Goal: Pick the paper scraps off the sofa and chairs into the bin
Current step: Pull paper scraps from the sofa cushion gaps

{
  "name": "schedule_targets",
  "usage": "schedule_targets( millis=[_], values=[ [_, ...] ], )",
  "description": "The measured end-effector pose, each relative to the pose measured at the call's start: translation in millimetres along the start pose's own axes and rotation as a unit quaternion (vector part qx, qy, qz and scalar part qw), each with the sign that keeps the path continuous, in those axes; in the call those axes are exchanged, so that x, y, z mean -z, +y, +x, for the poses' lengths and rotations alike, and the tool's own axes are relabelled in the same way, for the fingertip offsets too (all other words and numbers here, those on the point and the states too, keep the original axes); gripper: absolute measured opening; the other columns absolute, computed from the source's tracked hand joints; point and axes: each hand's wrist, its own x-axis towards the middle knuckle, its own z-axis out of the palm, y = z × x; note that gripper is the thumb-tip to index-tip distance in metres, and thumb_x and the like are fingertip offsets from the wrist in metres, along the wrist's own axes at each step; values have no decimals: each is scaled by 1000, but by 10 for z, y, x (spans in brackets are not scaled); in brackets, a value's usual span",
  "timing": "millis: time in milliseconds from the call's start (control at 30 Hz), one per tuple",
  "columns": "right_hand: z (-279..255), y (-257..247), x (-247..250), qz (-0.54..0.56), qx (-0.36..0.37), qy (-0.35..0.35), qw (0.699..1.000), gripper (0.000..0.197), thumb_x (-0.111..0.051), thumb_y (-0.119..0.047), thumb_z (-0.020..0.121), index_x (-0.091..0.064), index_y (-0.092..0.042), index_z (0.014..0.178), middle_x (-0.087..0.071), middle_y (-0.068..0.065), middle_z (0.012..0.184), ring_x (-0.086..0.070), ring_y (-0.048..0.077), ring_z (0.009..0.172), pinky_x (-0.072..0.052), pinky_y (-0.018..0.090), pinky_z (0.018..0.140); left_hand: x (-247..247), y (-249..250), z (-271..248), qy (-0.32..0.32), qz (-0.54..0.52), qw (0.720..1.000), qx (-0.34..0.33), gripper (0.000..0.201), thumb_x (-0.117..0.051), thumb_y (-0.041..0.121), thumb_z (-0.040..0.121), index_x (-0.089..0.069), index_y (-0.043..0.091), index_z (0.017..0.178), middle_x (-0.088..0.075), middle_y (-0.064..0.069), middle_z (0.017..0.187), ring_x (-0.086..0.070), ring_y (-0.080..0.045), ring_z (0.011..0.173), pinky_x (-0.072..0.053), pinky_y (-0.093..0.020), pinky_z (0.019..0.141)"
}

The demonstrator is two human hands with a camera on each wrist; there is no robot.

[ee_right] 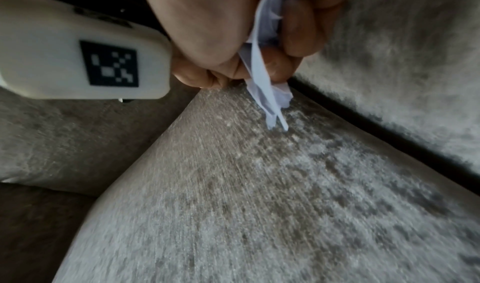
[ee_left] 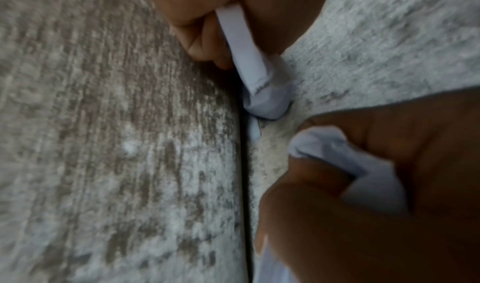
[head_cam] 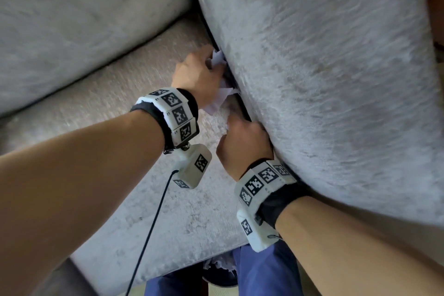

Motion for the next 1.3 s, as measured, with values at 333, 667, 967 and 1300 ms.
schedule_targets(
  millis=[333, 667, 967, 1300],
  values=[
    [-44, -32, -54, -3, -23, -6, 1000, 26, -54, -15, 83, -62, -10, 108, -67, 17, 101, -63, 38, 91, -53, 36, 71, 242, -508, -424, 27, -24, 999, -7, 11, -49, 23, 90, -53, 13, 88, -57, -2, 89, -53, -26, 80, -37, -31, 65],
    [-458, -335, -204, -56, -1, 34, 998, 8, -49, -17, 84, -46, -14, 78, -47, 7, 66, -53, 36, 71, -47, 35, 61, 672, -1172, -1173, 23, -80, 997, -5, 5, -52, 23, 91, -49, 22, 94, -54, 9, 71, -55, -22, 72, -39, -30, 59],
    [-1295, -653, -530, -39, -22, 15, 999, 24, -44, -33, 82, -35, -15, 69, -44, 5, 67, -47, 33, 67, -42, 33, 58, 786, -1621, -1986, 9, -42, 998, -34, 29, -48, 14, 90, -39, 27, 66, -49, 8, 65, -47, -19, 62, -31, -27, 50],
    [-1822, -250, -848, -71, 2, -19, 997, 4, -51, -19, 85, -51, -15, 85, -60, 16, 88, -47, 33, 77, -41, 32, 64, 321, -1873, -2789, 12, -61, 998, -11, 12, -51, 18, 90, -59, 10, 86, -62, -6, 75, -55, -26, 68, -41, -32, 56]
  ],
)
